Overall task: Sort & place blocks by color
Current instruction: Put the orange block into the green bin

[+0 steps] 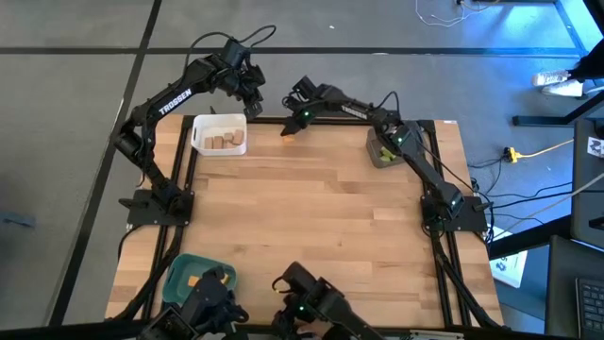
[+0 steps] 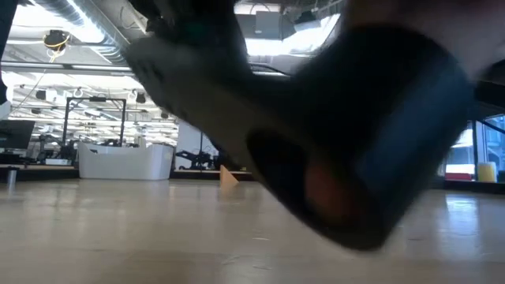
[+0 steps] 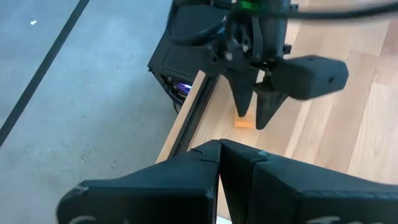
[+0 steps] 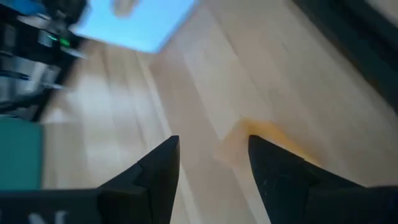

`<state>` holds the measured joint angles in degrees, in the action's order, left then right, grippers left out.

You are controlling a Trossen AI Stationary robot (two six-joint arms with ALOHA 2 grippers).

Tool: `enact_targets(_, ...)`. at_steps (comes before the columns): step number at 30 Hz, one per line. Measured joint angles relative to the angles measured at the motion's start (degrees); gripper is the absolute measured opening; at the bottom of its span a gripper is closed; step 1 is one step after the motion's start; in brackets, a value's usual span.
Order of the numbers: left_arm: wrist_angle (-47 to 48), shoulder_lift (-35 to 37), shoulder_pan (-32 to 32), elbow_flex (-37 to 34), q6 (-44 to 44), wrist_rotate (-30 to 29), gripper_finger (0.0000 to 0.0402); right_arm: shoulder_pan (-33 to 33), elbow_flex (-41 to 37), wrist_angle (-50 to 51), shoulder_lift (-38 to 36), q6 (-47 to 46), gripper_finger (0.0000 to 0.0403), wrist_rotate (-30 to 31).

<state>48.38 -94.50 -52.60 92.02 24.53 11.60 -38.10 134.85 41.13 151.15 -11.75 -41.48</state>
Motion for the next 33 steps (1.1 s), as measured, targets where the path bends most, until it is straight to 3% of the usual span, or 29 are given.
enact_targets(5,0.0,0.0,0.0,0.0,0.0,-0.1,0.0002,-0.5,0.1,-0.5,-0.5,-0.5,0.019,-1.5)
enact_targets(10,0.0,0.0,0.0,0.0,0.7,-0.1,0.0003,-0.9,0.1,0.5,-0.7,-6.3,0.019,7.7)
enact_targets(12,0.0,0.0,0.0,0.0,0.7,-0.1,0.0003,-1.0,0.1,0.6,-0.7,-7.5,0.019,8.4)
enact_targets(33,0.0,0.0,0.0,0.0,0.4,-0.2,0.0003,2.6,0.2,-4.3,0.7,-1.1,0.019,-5.0)
